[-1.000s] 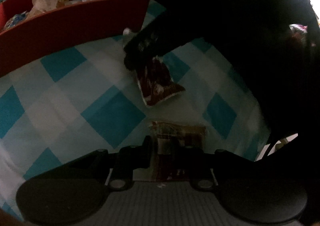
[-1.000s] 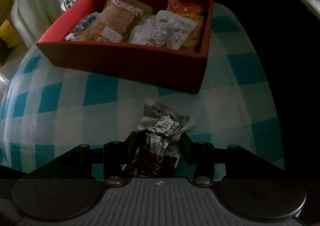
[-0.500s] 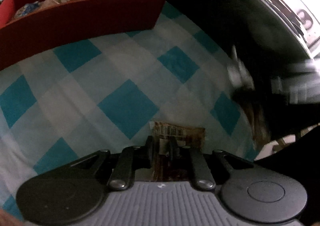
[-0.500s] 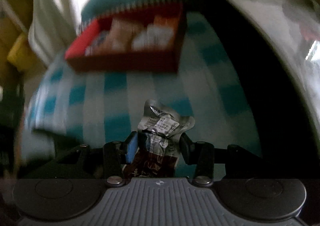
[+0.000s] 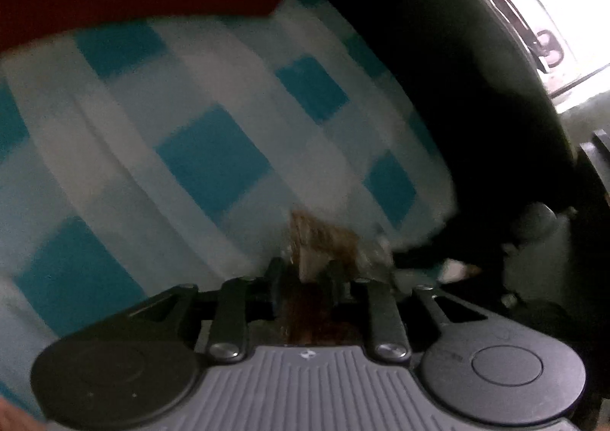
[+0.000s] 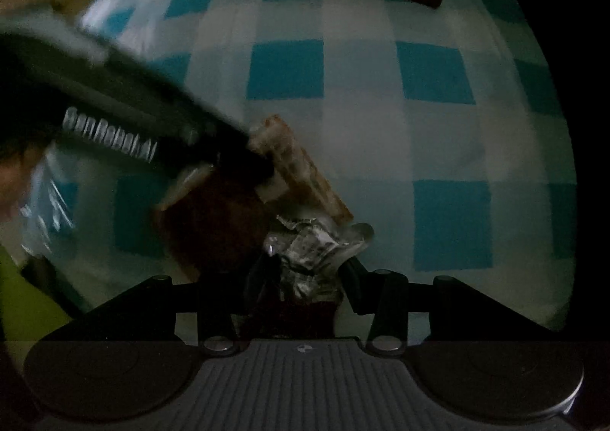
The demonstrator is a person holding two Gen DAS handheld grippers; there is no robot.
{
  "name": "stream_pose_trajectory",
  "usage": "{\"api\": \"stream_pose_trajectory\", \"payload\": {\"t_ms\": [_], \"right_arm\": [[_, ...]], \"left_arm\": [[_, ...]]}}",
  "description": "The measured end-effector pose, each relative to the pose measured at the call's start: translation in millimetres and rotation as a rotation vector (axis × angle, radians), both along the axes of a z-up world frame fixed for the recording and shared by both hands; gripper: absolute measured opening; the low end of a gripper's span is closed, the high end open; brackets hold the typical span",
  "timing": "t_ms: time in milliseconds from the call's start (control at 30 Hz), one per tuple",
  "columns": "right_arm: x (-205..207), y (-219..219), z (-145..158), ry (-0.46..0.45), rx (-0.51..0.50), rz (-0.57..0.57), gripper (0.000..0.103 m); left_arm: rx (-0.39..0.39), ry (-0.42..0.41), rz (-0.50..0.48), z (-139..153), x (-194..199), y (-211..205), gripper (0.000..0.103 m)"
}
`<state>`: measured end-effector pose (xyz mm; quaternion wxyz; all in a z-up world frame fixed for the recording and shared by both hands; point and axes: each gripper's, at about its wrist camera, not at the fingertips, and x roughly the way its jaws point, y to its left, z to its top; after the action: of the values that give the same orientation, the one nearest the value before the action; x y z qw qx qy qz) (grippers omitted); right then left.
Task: Organize snacks
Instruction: 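Lift the brown bag and silver wrapper off the cloth, bringing grippers together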
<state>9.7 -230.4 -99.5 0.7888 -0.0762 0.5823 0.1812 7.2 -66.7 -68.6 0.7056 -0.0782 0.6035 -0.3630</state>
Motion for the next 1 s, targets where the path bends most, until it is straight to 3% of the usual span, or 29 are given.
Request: {"api": "stream_pose_trajectory", "payload": {"t_ms": [133,300,433,567,767,833,1000], "right_arm": [[3,0,2,-0.004,0.016,0.001,0.053],[6,-6,2,-0.007,0.034,-0.028,0.053],[12,-13,8,-0.023,0.072,-0.075,0.053],[17,-23,21,-0.044,0.144,-0.126,0.053],[25,-25,31,-0.075,0.181,-0.156,0.053],[26,-27,31,-0.081,0.168,-0.166,0.053],[32,-36,12,-0.009,0.151,-0.209,0.053]], "left_arm": [[0.06,-0.083,-0.064,5,-11,-14,0.018],[0.067,-0.074,-0.021,5,-10,-17,0.017],[-0.013,-0.017,0.06,11,-4,2,0.009],[-0.076,-0.034,0.099,25,0,14,0.006],[-0.053,-0.047,0.114,23,3,16,0.007],[-0.004,-0.042,0.107,15,4,6,0.01],[0.03,0.005,0.079,-1,8,-11,0.009]]}}
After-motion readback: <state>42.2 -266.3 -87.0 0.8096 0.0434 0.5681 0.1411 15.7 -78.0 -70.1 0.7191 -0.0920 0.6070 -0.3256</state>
